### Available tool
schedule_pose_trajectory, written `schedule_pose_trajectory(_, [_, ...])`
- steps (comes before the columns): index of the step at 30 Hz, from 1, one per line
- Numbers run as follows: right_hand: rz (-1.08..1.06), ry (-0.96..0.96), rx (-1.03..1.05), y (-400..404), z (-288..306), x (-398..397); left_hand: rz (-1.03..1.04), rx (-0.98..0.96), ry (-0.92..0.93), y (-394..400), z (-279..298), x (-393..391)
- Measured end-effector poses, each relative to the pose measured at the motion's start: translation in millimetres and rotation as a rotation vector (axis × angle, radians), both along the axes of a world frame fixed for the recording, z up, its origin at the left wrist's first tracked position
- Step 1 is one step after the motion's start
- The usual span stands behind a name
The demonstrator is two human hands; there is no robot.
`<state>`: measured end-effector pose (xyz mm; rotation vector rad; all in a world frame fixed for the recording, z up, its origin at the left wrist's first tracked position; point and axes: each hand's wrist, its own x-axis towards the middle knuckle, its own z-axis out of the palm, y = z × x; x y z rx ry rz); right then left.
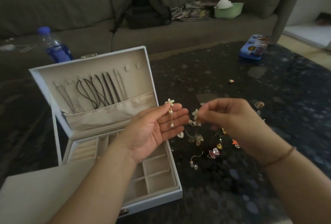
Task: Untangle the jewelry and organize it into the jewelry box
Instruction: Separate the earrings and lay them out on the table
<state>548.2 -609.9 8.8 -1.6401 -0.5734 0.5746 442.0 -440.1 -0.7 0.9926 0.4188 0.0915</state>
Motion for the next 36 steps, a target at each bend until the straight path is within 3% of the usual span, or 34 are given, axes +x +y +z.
schedule_pose_trajectory(3, [0.068,0.115,0.121,2,13,3,0.049,0.123,-0.030,-6,2,1])
schedule_pose_trajectory(8, [0.130,0.126,0.098,5,23,7,0.107,0.288,-0.047,-10,5,2])
schedule_pose_trajectory(18, [0.101,0.056,-0.083,-2,18,16,0.035,0.319,-0.028,-12,9,8])
schedule_pose_trajectory(30, [-0.031,0.104,0.059,4,24,13,-0.118,0.323,0.017,-20,10,16])
schedule_pose_trajectory(36, [-0.021,0.249,0.174,0,21,14,-0.098,0.298,-0.038,-25,9,15])
